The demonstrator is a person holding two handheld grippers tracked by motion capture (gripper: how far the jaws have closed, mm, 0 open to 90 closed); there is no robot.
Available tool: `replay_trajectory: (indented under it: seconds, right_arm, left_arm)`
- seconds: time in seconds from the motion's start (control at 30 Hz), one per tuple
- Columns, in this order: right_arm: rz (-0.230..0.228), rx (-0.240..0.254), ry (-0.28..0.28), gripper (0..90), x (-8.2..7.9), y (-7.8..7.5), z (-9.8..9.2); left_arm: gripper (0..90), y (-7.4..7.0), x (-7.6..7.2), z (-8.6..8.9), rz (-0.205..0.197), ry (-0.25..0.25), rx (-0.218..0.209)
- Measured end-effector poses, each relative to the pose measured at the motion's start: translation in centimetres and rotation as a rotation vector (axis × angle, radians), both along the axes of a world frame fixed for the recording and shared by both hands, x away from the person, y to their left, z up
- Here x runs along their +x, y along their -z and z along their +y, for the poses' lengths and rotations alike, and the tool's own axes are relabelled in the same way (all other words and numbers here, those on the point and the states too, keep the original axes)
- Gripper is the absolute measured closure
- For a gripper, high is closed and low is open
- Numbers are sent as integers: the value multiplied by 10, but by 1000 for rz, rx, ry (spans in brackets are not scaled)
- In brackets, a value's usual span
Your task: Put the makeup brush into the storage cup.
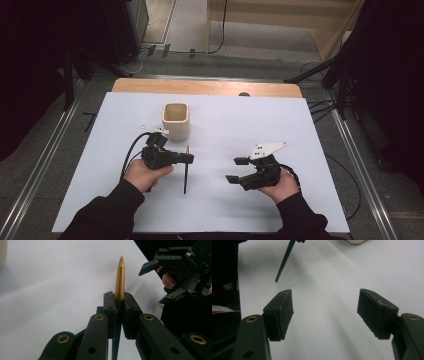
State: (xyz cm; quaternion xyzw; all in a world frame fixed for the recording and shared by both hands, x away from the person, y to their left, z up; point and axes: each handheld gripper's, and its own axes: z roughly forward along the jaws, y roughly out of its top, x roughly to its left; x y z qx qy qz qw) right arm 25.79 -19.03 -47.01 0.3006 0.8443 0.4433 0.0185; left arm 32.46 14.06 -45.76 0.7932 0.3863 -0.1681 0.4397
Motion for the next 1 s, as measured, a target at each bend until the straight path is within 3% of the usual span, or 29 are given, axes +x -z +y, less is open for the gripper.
replay_trajectory:
  seconds: [0.3, 1.0]
  right_arm:
    - [-8, -31, 53, 275, -7, 1, -22]
    - [17, -156, 56, 255, -22, 12, -46]
  left_arm:
    - [836, 0, 1, 1, -3, 5, 4]
    - [837, -1, 2, 4, 2, -3, 2]
